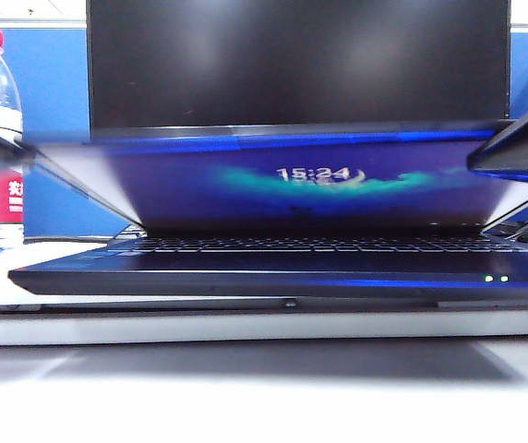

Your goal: Open the lid of the black laptop.

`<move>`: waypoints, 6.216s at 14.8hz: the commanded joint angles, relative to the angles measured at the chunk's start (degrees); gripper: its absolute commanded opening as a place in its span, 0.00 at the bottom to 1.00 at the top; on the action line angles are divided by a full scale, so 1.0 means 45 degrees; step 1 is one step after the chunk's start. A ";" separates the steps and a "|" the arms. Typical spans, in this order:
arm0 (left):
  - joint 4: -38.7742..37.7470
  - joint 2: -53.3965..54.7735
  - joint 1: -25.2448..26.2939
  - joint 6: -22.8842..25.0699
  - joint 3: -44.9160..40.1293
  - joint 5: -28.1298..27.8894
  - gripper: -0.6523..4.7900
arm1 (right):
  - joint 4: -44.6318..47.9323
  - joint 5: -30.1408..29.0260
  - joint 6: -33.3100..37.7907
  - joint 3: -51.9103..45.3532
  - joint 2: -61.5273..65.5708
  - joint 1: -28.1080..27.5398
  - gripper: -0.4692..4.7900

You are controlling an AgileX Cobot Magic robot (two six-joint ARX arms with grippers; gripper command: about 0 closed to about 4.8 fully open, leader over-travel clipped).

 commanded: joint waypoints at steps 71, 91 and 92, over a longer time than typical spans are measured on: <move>-0.3356 0.0787 -0.0015 0.2880 0.1695 0.0495 0.22 | 0.3298 0.0437 -0.1423 0.0180 -0.0068 -0.0869 0.08; 0.3507 0.4595 -0.3036 0.0563 0.1763 -0.1855 0.22 | 0.3308 0.0447 -0.1423 0.0180 -0.0078 -0.0874 0.08; 0.3473 0.4600 -0.3036 0.0563 0.1851 -0.1846 0.22 | 0.3308 0.0447 -0.1423 0.0180 -0.0078 -0.0874 0.08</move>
